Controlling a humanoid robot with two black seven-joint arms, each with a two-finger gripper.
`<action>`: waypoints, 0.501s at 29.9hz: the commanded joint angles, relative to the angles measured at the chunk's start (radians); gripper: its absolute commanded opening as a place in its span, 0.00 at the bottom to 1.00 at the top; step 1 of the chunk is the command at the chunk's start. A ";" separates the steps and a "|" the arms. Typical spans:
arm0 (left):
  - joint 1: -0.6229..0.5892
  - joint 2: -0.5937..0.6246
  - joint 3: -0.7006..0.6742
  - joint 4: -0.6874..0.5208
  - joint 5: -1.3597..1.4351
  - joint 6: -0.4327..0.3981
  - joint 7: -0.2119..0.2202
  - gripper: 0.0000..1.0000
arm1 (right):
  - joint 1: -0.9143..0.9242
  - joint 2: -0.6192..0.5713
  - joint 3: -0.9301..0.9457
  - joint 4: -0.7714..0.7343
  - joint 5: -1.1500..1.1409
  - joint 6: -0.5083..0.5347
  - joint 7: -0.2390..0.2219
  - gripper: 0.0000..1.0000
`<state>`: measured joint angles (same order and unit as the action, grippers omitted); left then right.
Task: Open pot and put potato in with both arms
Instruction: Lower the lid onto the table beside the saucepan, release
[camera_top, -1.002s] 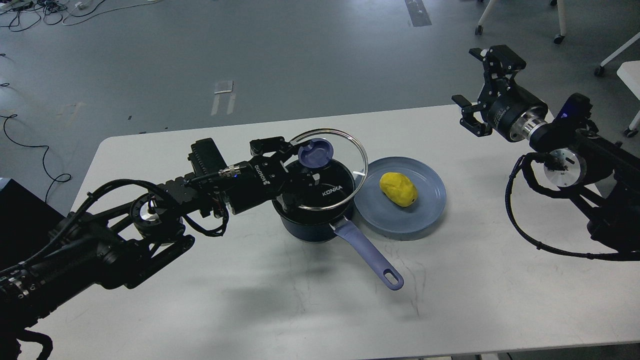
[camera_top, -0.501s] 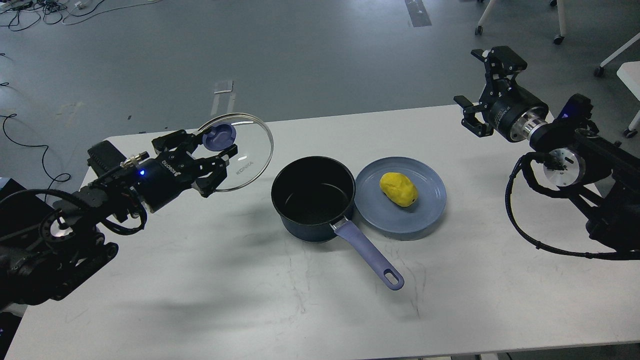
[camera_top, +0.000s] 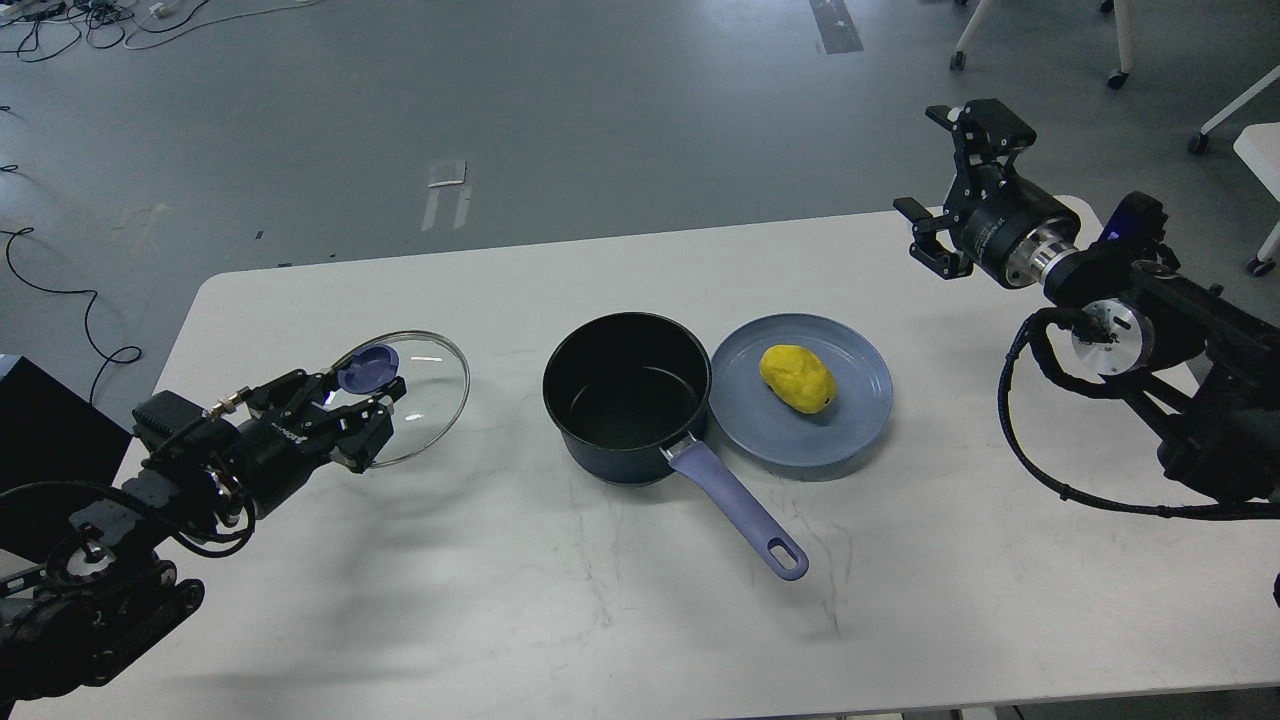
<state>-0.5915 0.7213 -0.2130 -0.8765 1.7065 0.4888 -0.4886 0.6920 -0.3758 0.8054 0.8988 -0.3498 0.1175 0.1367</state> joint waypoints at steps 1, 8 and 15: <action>0.027 -0.022 0.000 0.002 -0.013 0.000 0.000 0.39 | 0.000 0.000 0.000 -0.001 0.000 -0.001 0.000 1.00; 0.039 -0.120 0.001 0.112 -0.011 0.000 0.000 0.39 | 0.003 0.000 0.002 -0.001 0.000 -0.002 0.000 1.00; 0.056 -0.143 0.010 0.145 -0.011 0.000 0.000 0.44 | 0.007 -0.002 0.002 -0.001 0.000 -0.002 0.000 1.00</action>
<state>-0.5405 0.5807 -0.2102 -0.7345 1.6970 0.4889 -0.4888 0.6976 -0.3758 0.8069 0.8971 -0.3498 0.1149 0.1366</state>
